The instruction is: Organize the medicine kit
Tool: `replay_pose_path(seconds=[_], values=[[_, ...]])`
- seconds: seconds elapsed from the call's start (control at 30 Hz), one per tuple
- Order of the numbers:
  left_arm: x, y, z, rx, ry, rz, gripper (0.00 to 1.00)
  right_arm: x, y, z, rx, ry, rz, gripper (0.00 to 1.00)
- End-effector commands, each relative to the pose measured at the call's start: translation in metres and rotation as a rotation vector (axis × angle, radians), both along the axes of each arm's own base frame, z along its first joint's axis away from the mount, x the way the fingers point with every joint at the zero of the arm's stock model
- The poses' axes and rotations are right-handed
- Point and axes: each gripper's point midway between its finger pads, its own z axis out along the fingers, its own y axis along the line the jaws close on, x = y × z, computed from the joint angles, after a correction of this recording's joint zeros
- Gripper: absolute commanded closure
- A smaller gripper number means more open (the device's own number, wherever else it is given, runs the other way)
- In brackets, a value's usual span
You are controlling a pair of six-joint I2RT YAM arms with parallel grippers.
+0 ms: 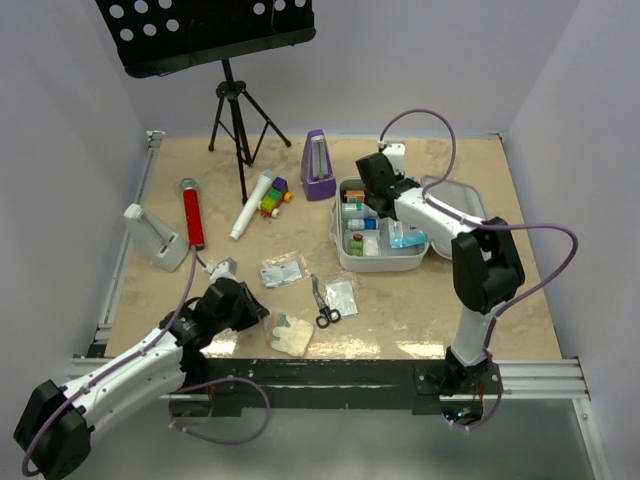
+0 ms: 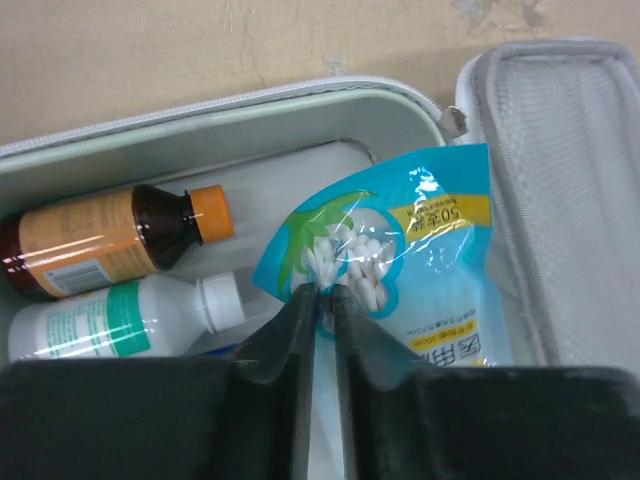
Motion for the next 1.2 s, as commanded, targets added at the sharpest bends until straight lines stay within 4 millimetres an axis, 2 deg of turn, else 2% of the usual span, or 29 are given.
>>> replay_pose_path(seconds=[0.0, 0.1, 0.2, 0.27, 0.4, 0.5, 0.57, 0.73, 0.87, 1.03, 1.17], values=[[0.012, -0.003, 0.009, 0.009, -0.052, -0.008, 0.71, 0.020, 0.011, 0.032, 0.040, -0.081, 0.032, 0.67], [0.013, -0.003, 0.010, 0.017, -0.059, -0.011, 0.71, 0.016, 0.011, 0.038, 0.057, -0.093, 0.033, 0.49], [0.015, -0.003, 0.012, 0.017, -0.068, -0.010, 0.71, 0.006, 0.007, 0.043, 0.085, -0.103, 0.022, 0.46], [0.015, -0.003, 0.009, 0.023, -0.063, -0.011, 0.71, -0.005, 0.005, 0.042, 0.122, -0.110, 0.020, 0.48], [0.015, -0.006, 0.006, 0.018, -0.052, -0.021, 0.71, -0.026, -0.002, 0.005, 0.119, -0.045, 0.014, 0.67], [0.016, -0.009, 0.006, 0.014, -0.047, -0.032, 0.72, -0.034, -0.006, -0.024, 0.101, 0.008, 0.003, 0.82], [0.016, -0.009, 0.006, 0.017, -0.043, -0.033, 0.72, -0.037, -0.003, -0.037, 0.113, 0.029, 0.012, 0.88], [0.017, -0.007, 0.008, 0.022, -0.049, -0.025, 0.71, -0.036, -0.008, -0.069, 0.103, 0.083, -0.009, 0.91], [0.017, -0.005, 0.009, 0.030, -0.053, -0.018, 0.71, -0.028, -0.012, -0.083, 0.111, 0.101, -0.021, 0.91], [0.016, -0.004, 0.006, 0.032, -0.047, -0.012, 0.71, -0.017, -0.023, -0.094, 0.096, 0.110, -0.062, 0.91], [0.016, -0.001, 0.006, 0.038, -0.048, -0.003, 0.71, -0.009, -0.027, -0.092, 0.088, 0.101, -0.074, 0.91]])
